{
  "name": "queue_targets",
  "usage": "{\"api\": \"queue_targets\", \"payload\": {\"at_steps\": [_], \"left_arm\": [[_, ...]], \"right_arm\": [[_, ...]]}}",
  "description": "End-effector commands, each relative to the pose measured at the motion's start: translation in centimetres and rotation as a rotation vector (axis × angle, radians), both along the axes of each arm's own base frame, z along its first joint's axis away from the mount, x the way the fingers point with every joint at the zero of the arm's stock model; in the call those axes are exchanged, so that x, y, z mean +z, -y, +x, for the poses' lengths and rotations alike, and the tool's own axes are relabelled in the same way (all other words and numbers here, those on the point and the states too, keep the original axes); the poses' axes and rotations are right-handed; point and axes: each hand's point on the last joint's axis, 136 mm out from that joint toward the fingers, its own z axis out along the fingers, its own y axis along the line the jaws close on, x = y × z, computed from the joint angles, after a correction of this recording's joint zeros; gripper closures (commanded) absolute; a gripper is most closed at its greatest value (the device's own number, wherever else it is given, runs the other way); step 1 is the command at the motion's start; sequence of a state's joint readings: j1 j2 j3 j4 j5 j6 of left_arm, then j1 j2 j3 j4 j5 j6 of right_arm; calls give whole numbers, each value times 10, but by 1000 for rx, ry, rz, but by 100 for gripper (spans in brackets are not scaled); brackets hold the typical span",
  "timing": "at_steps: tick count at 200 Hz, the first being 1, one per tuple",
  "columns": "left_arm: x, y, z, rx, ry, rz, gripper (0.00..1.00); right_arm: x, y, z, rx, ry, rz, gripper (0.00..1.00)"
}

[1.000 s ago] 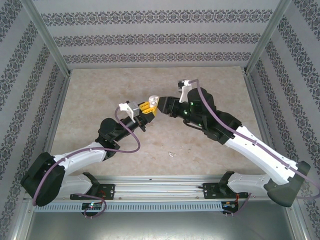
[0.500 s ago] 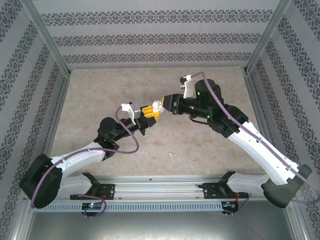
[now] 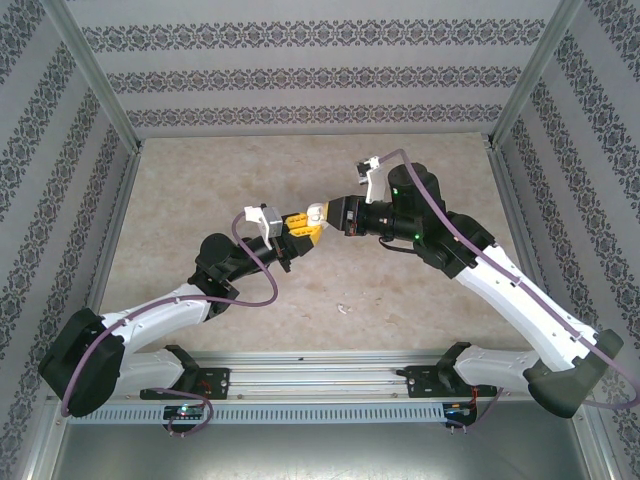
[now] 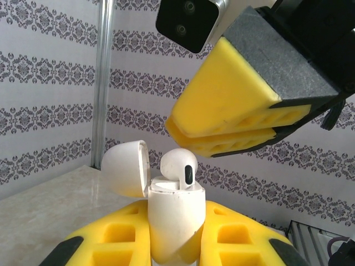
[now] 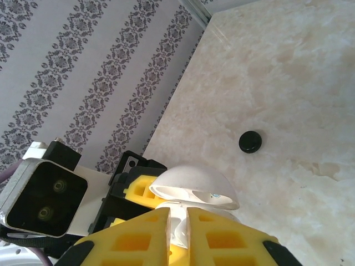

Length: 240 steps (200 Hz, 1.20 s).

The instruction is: Insert wireless bluetooth earbuds into charging case

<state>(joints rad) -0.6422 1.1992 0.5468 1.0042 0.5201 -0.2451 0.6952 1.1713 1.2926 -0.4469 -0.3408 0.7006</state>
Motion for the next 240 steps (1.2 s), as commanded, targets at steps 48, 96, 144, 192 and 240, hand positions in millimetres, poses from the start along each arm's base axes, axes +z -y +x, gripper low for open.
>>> {"api": "queue_targets", "payload": {"at_steps": [48, 96, 144, 192, 240], "left_arm": [[23, 1, -8, -19, 40, -43, 100], [22, 1, -5, -11, 38, -41, 100], [23, 2, -4, -12, 39, -42, 100], [23, 2, -5, -17, 35, -43, 100], [23, 2, -5, -21, 31, -44, 100]], "right_arm": [[-1, 6, -10, 9, -43, 26, 85], [-3, 3, -14, 18, -66, 38, 85], [6, 7, -16, 3, -34, 28, 85], [2, 24, -8, -69, -26, -32, 82], [-3, 17, -1, -54, -35, -35, 81]]}}
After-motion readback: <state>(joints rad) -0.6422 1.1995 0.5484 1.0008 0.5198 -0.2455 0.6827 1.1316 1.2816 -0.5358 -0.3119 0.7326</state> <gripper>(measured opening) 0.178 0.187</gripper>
